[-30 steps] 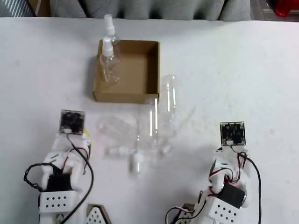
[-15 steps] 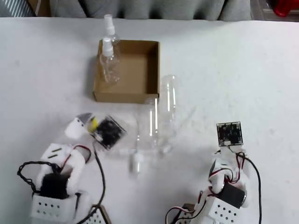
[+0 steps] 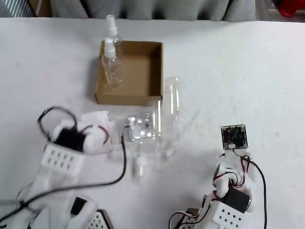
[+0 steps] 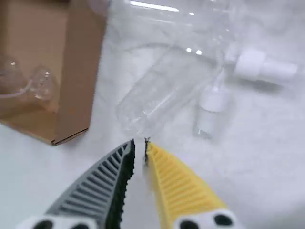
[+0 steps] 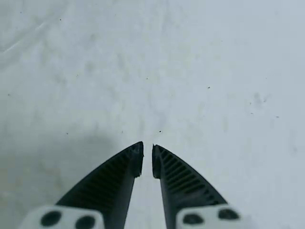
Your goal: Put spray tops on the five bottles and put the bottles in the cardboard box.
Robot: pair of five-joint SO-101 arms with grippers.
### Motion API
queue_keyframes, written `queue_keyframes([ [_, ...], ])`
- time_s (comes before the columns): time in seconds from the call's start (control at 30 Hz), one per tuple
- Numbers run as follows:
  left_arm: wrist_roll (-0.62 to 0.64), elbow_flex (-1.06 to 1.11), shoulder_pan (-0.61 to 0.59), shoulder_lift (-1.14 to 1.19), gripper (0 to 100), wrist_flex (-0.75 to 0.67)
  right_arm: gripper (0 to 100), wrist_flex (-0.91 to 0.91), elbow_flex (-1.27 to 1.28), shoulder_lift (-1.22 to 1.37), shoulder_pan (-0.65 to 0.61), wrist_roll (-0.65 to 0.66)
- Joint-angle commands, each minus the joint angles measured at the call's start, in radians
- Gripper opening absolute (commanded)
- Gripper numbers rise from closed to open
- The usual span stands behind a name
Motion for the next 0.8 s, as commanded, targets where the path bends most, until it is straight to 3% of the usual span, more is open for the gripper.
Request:
queue_keyframes([
  [0.0,-0.222,-0.077,0.010,0.067,5,0.008,1.8,0.002,0.009,-0.008,-0.027,0.011],
  [0.07,-0.322,-0.078,0.031,0.090,5,0.009,1.8,0.002,0.009,-0.008,-0.027,0.011],
  [0.17,-0.336,-0.089,0.094,0.127,7,0.006,1.8,0.002,0.009,-0.008,-0.027,0.012],
  [0.43,-0.333,-0.276,0.170,0.325,33,0.005,1.8,0.002,0.009,-0.007,-0.042,0.071],
  [0.77,-0.322,-0.430,0.174,0.575,28,0.000,1.8,0.002,0.009,-0.007,-0.042,0.075],
])
